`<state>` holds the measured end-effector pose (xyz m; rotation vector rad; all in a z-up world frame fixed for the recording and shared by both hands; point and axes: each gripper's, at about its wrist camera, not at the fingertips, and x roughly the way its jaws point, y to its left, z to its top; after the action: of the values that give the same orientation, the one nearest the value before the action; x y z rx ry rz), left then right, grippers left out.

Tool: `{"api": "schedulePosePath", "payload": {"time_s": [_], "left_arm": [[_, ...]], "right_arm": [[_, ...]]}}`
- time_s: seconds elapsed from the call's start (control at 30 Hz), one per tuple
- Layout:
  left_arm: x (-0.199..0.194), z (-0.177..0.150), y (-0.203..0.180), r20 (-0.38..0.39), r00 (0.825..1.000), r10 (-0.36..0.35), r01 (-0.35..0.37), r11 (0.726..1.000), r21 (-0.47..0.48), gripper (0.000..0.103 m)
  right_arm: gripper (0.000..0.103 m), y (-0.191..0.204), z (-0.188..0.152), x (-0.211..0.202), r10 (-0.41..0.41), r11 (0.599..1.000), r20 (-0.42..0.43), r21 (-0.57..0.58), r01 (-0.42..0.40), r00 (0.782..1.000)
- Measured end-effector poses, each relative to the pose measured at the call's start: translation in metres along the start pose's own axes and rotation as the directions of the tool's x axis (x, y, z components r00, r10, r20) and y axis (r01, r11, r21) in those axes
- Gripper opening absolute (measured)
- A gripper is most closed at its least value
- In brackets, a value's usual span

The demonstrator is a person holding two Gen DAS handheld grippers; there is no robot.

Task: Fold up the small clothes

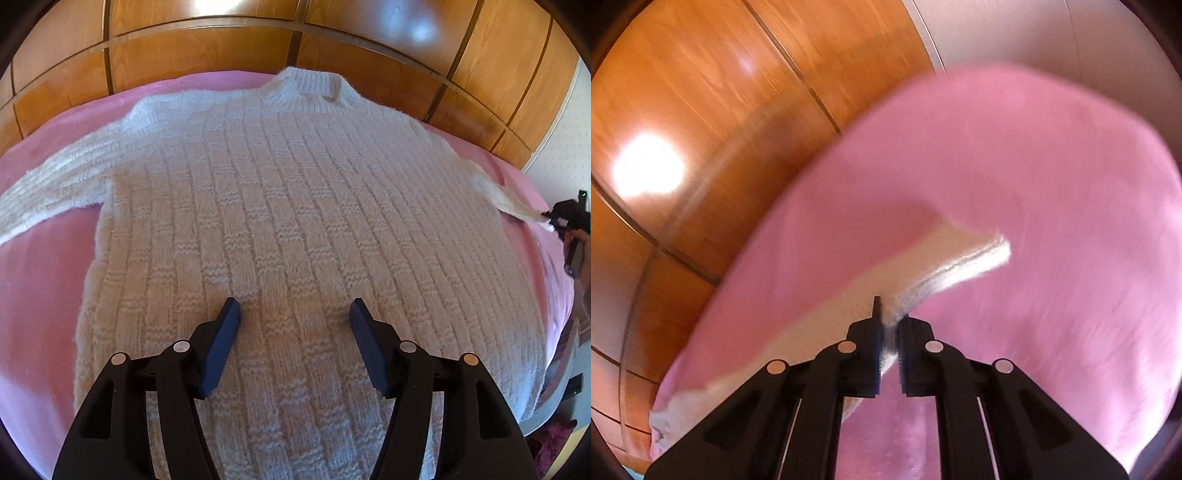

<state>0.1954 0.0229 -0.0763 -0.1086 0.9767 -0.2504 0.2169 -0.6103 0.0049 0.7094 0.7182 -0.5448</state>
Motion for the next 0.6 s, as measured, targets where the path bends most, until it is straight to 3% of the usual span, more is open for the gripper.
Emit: {"api": "schedulePosePath", "payload": {"time_s": [0.1, 0.2, 0.3, 0.37, 0.47, 0.6], "left_arm": [[0.000, -0.001, 0.005, 0.006, 1.000, -0.023, 0.023, 1.000, -0.020, 0.061], [-0.002, -0.001, 0.009, 0.008, 0.999, -0.052, 0.052, 0.997, -0.059, 0.061], [-0.011, 0.002, 0.019, 0.021, 0.993, -0.115, 0.117, 0.986, -0.120, 0.061], [-0.018, 0.003, 0.024, 0.041, 0.992, -0.116, 0.120, 0.985, -0.125, 0.061], [-0.031, 0.004, 0.035, 0.080, 0.991, -0.107, 0.118, 0.982, -0.149, 0.072], [-0.040, 0.005, 0.047, 0.108, 0.986, -0.125, 0.144, 0.971, -0.193, 0.072]], "right_arm": [[0.006, 0.033, 0.007, -0.021, 0.031, 0.992, 0.018, -0.122, -0.028, 0.999], [0.006, 0.075, -0.003, -0.042, 0.122, 0.972, 0.019, -0.206, -0.115, 0.992], [0.006, 0.133, -0.024, -0.051, 0.244, 0.931, -0.022, -0.276, -0.240, 0.970], [0.006, 0.188, -0.052, -0.057, 0.324, 0.877, -0.069, -0.351, -0.327, 0.943], [0.006, 0.265, -0.099, -0.058, 0.391, 0.790, -0.143, -0.456, -0.411, 0.909], [0.006, 0.347, -0.176, -0.052, 0.432, 0.665, -0.270, -0.548, -0.506, 0.860]]}}
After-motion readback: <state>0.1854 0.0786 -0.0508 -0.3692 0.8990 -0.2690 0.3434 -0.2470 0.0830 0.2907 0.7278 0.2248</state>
